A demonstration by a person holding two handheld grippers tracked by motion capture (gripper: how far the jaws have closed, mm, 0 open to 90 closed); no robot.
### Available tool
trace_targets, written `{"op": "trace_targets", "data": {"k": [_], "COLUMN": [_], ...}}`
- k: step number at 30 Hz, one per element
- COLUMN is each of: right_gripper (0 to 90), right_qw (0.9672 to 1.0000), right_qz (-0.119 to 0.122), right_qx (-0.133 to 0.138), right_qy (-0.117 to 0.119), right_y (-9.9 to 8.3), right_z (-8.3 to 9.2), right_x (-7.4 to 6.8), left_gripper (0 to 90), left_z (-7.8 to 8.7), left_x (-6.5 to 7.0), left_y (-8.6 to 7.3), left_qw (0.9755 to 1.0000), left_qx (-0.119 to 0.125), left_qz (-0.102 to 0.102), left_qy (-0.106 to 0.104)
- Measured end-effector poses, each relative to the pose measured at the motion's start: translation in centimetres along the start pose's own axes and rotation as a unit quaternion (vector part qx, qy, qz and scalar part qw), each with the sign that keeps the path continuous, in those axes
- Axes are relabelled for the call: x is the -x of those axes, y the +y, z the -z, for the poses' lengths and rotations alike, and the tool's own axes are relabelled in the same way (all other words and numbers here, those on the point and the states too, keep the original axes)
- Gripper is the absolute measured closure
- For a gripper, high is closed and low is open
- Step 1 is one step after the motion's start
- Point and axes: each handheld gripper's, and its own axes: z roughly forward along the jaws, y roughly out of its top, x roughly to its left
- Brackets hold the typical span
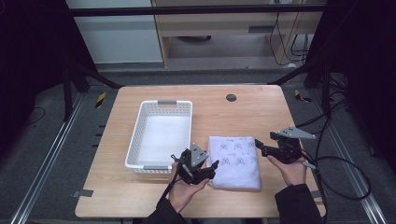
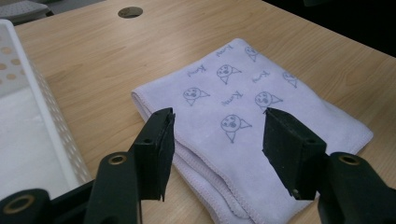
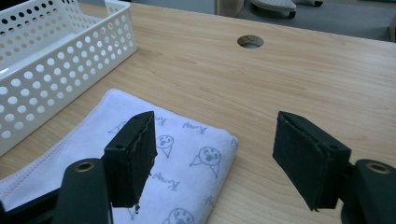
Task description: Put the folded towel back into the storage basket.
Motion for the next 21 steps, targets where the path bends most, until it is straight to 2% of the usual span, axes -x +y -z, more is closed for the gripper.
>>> {"op": "trace_targets", "data": {"k": [4, 21], "right_gripper": [29.9, 29.6], "right_qw": [1.0, 0.9996], "right_qz": [0.002, 0.006], "right_qx": [-0.004, -0.028], "right_qy": [-0.002, -0.001], "right_y": [-0.1, -0.6], "right_z": [-0.2, -2.3], "right_x": [0.0, -0.3], "left_gripper": [41.1, 39.2], "left_z": [-0.7, -2.7], "left_x": [0.3, 0.2], "left_y": [-0.3, -2.2], "left_qw": [0.9999, 0.9989], "left_qx": [-0.012, -0.043], "left_qz": [-0.006, 0.013], "left_qy": [0.008, 0.014]}}
